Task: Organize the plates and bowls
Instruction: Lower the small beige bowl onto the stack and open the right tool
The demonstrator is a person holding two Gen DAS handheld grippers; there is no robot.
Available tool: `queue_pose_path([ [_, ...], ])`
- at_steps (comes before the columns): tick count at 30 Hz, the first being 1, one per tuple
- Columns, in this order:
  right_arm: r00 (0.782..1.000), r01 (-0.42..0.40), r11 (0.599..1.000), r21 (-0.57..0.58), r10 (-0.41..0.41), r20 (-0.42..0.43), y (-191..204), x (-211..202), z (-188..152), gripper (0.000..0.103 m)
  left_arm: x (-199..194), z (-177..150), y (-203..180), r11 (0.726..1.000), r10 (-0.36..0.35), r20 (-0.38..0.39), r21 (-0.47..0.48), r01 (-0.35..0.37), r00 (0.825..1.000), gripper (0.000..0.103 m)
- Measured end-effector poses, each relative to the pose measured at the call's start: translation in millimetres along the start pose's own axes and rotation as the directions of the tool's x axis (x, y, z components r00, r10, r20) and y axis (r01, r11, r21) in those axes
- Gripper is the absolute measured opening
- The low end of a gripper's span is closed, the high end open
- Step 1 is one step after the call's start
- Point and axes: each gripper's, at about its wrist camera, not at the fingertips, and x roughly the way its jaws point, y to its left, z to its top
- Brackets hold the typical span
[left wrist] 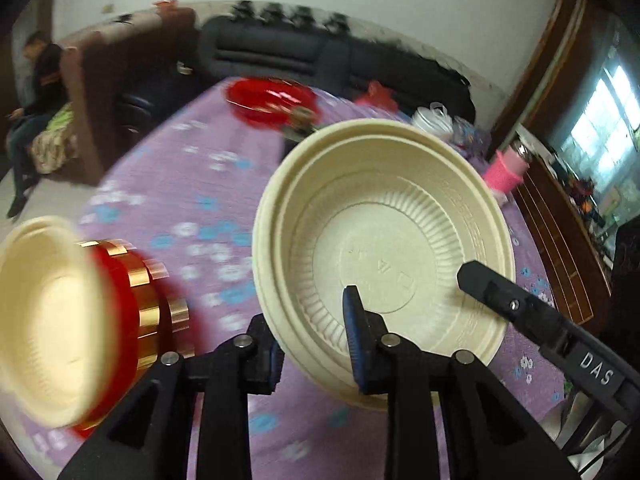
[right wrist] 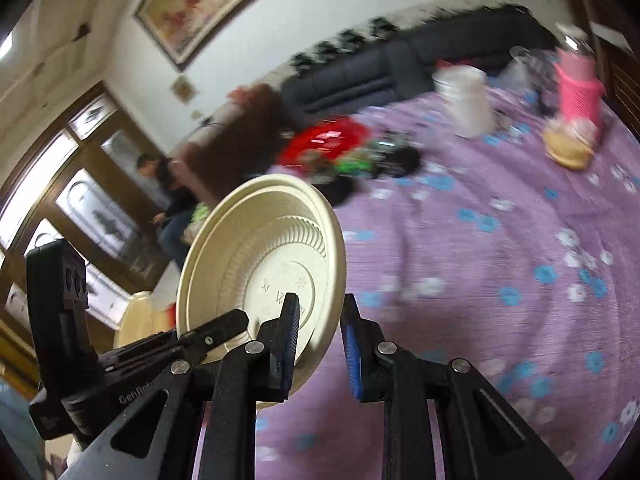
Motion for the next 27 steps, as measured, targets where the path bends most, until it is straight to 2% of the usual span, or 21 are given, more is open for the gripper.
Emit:
queue_pose_path([
  [6,0.996,-0.086,0.991,-0.106,0.084,-0.025,89.7,21.8,-7.3,0.023,-56.6,-11.5,66.7,0.993,0.091,0.055,-0.075,-0.087,0.994,0.033],
  [10,0.988,-0.137,0.982,-0.129,0.126,-0.090,140.5,61.3,-12.0,0.023,-69.6,-13.2,113.1,0.980,0.142,0.039,-0.148,-0.135,0.989,0.039],
  [15,0.969,-0.173,0.979,-0.106,0.149,-0.199,167.2,113.2,-22.3,0.024,-67.8,-16.4,163.4,0.962,0.174,-0.027,-0.209,-0.176,0.984,0.039],
  [18,0.962,-0.157,0.980,-0.124,0.123,-0.243,175.2,136.3,-32.2,0.024,-60.5,-19.0,183.0,0.954,0.188,-0.060,-0.226,-0.197,0.980,0.039],
  [21,0.975,-0.111,0.973,-0.203,0.067,-0.212,185.4,142.9,-41.8,0.024,-64.6,-23.6,189.7,0.956,0.188,-0.038,-0.224,-0.192,0.981,0.040],
  [23,0.983,-0.072,0.961,-0.267,0.024,-0.182,194.7,140.7,-47.0,0.024,-67.7,-26.3,188.4,0.958,0.181,-0.023,-0.224,-0.181,0.983,0.045],
  [25,0.988,-0.045,0.950,-0.311,-0.003,-0.151,199.8,136.0,-50.1,0.031,-71.0,-30.2,184.8,0.955,0.206,-0.001,-0.216,-0.202,0.978,0.050],
  [27,0.995,0.003,0.932,-0.361,-0.039,-0.092,204.4,129.4,-52.2,0.045,-75.1,-32.2,184.4,0.952,0.244,0.032,-0.199,-0.233,0.969,0.053],
])
